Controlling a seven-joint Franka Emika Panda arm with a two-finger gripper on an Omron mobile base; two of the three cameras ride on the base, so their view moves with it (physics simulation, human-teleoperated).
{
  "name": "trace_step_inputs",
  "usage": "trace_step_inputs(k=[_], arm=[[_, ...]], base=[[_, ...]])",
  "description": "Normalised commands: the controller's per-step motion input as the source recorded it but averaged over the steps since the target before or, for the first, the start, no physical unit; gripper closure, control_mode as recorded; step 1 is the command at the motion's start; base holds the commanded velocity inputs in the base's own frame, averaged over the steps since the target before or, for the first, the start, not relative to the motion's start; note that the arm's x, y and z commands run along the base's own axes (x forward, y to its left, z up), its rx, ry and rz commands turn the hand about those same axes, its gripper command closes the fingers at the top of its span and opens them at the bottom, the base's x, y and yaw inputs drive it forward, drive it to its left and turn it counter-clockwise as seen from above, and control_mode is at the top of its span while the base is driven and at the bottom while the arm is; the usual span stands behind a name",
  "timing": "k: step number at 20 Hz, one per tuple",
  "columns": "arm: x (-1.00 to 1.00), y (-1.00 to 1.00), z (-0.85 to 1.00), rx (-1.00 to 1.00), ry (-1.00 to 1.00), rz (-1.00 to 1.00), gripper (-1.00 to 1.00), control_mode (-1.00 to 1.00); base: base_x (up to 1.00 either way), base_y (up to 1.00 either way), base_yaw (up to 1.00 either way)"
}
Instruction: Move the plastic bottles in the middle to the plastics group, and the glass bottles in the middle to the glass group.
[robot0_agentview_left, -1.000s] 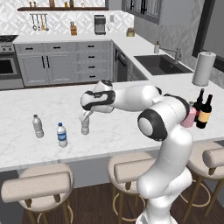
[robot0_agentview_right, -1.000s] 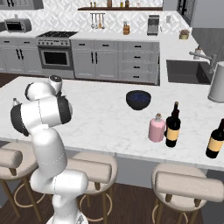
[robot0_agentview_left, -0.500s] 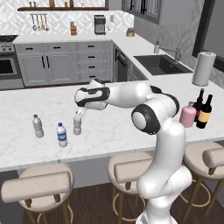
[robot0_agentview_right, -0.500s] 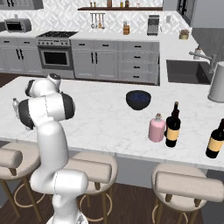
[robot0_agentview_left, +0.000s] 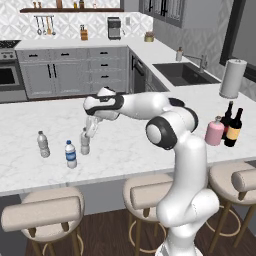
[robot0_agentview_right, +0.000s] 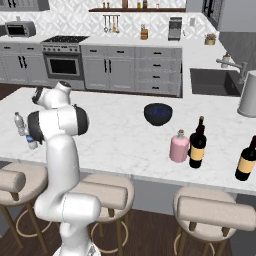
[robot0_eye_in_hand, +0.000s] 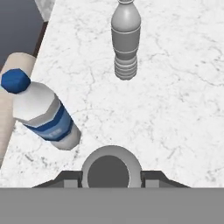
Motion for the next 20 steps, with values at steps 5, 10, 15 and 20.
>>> trace_step_inputs(k=[5, 10, 15, 20], arm=[[0.0, 0.27, 0.0, 0.0, 0.01, 0.22, 1.0, -1.0], [0.0, 0.21, -0.01, 0.0, 0.0, 0.16, 1.0, -1.0], [0.0, 0.0, 0.0, 0.0, -0.05, 0.03, 1.0, -1.0], [0.0, 0.0, -0.23, -0.02, -0.02, 0.04, 1.0, -1.0]], base=[[0.0, 0.0, 0.0], [0.0, 0.0, 0.0], [0.0, 0.0, 0.0], [0.0, 0.0, 0.0]])
